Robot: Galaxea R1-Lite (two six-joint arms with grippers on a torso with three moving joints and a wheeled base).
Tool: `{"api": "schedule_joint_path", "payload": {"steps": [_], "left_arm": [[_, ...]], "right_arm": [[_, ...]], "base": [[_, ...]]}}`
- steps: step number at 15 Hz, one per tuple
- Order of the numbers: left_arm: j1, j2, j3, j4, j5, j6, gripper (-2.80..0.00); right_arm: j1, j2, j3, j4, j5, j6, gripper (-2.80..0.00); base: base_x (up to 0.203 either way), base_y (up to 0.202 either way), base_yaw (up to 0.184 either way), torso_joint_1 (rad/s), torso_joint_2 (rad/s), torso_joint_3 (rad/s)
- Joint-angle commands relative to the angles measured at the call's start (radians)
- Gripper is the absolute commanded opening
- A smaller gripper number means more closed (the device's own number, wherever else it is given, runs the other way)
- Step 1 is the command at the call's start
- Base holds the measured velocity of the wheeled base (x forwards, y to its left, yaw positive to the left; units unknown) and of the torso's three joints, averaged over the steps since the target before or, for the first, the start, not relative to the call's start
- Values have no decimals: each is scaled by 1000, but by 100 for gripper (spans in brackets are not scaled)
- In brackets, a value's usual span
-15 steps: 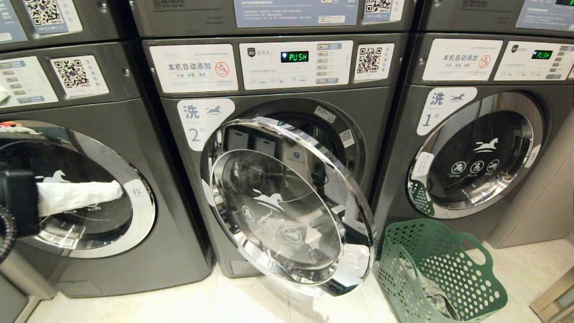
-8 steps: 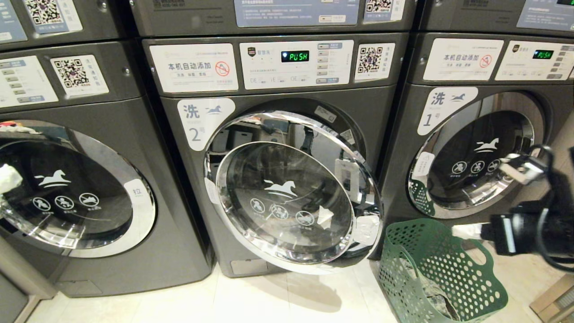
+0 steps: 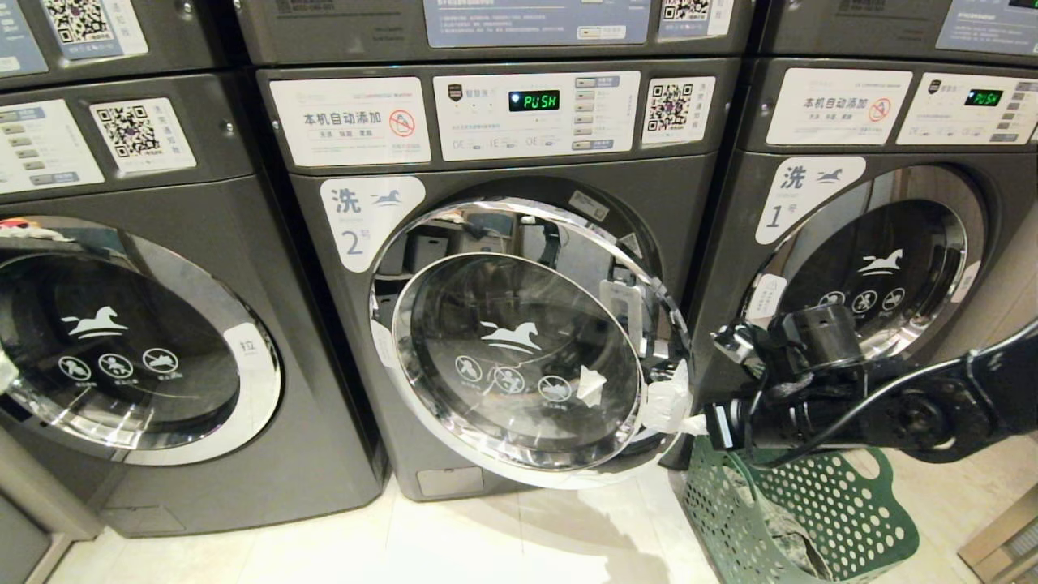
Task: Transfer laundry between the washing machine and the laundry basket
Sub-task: Press the washing machine door tightly with the right hand
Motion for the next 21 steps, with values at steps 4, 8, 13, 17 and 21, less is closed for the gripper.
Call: {"api": "schedule_joint_path", "payload": {"steps": [4, 8, 13, 17, 21], "left_arm": [[3, -47, 40, 9, 1, -1, -280], [3, -44, 60, 1, 0, -1, -280], [3, -66, 94, 2, 1, -1, -280], [4, -107, 123, 13, 3, 0, -280], [4, -128, 136, 16, 23, 0, -280]], "right_arm": [[10, 242, -30, -281, -97, 0, -280], [11, 294, -126, -284, -116, 21, -280], [10, 321, -245, -306, -242, 16, -280], [5, 314, -267, -314, -266, 15, -280], [3, 318, -344, -313, -269, 11, -280]], "base": [[0, 0, 0, 0, 0, 0], [0, 0, 0, 0, 0, 0], [0, 0, 0, 0, 0, 0], [0, 0, 0, 0, 0, 0], [0, 0, 0, 0, 0, 0]]}}
